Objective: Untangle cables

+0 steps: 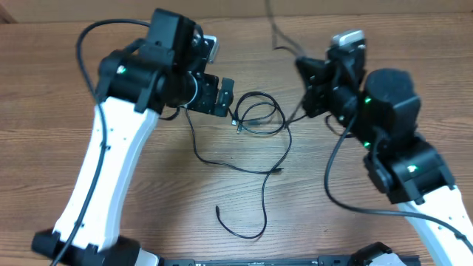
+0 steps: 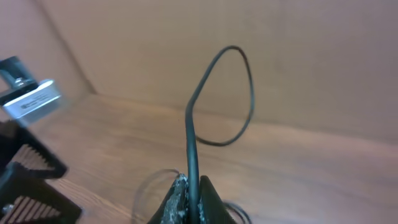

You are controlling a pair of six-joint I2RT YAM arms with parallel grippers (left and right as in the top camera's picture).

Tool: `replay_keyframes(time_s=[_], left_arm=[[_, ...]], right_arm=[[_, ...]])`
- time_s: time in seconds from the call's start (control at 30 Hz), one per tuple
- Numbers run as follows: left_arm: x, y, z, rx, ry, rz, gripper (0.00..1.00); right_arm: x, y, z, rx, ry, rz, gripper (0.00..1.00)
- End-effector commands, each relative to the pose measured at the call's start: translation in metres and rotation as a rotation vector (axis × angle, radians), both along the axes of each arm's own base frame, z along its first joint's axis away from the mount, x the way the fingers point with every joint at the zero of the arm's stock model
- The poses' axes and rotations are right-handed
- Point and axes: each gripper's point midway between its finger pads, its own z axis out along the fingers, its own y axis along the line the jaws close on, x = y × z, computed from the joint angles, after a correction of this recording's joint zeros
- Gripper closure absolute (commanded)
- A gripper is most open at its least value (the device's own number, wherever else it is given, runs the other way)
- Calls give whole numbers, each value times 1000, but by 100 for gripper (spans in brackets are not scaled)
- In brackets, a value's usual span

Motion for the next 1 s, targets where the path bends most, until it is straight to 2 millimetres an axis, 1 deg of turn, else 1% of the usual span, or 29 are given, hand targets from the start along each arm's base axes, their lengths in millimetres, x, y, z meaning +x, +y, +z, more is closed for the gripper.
replay_keyframes(time_s=[0.0,0.03,0.1,0.13,0.2,0.27,0.3,0.33,0.37,0.4,0.43,0.47,0.57,0.6,0.63,0.67,0.7,0.73,0.77,0.83,0.87,0.9,0.93,0.97], left_arm=[[10,-3,-19,15,59,34,0],[13,-4,-34,30,102,35,0],[9,-5,-50,41,182,46,0],[6,-5,-63,59,239,44,0],[-4,-2,-74,84,309,37,0],[-11,0,-78,103,348,18,0],[-14,1,-78,109,356,9,0],[-15,2,-76,109,351,3,0],[-16,2,-73,107,340,-3,0],[-17,2,-71,105,334,-3,0],[-17,2,-69,101,329,-2,0],[-18,2,-68,98,329,0,0],[-19,1,-68,89,345,29,0],[-19,1,-68,89,350,37,0],[-20,1,-68,88,352,43,0],[-20,0,-68,88,352,44,0],[-20,0,-68,88,352,42,0],[-20,0,-68,88,353,42,0],[-20,0,-68,89,352,41,0],[-20,0,-68,89,352,41,0],[-20,0,-68,88,351,41,0],[-20,0,-68,89,351,41,0],[-20,0,-69,91,349,41,0],[-19,0,-69,91,346,42,0]], right_arm=[[-1,-12,0,1,28,-30,96],[-5,-14,-10,-16,70,-33,96],[-8,-16,-19,-32,106,-40,96],[-11,-20,-29,-53,147,-55,96],[-14,-29,-38,-78,180,-90,96],[-14,-57,-46,-131,208,-207,96],[-14,-84,-47,-169,210,-320,96],[-13,-103,-46,-190,207,-397,96],[-13,-130,-42,-215,195,-509,96],[-13,-149,-38,-241,180,-580,96],[-12,-182,-31,-286,154,-687,96],[-12,-196,-28,-296,142,-734,96],[-9,-263,-13,-263,93,-941,96],[-9,-281,-10,-254,81,-994,96],[-10,-306,-7,-246,65,-1066,96],[-11,-321,-6,-241,56,-1108,96],[-16,-357,-6,-235,45,-1204,96],[-19,-376,-8,-234,50,-1252,96],[-25,-404,-17,-232,72,-1314,96],[-31,-436,-36,-244,123,-1361,96],[-33,-452,-48,-270,162,-1360,96],[-34,-460,-57,-283,188,-1356,96],[-33,-474,-74,-301,234,-1340,96],[-33,-482,-84,-305,257,-1331,96]])
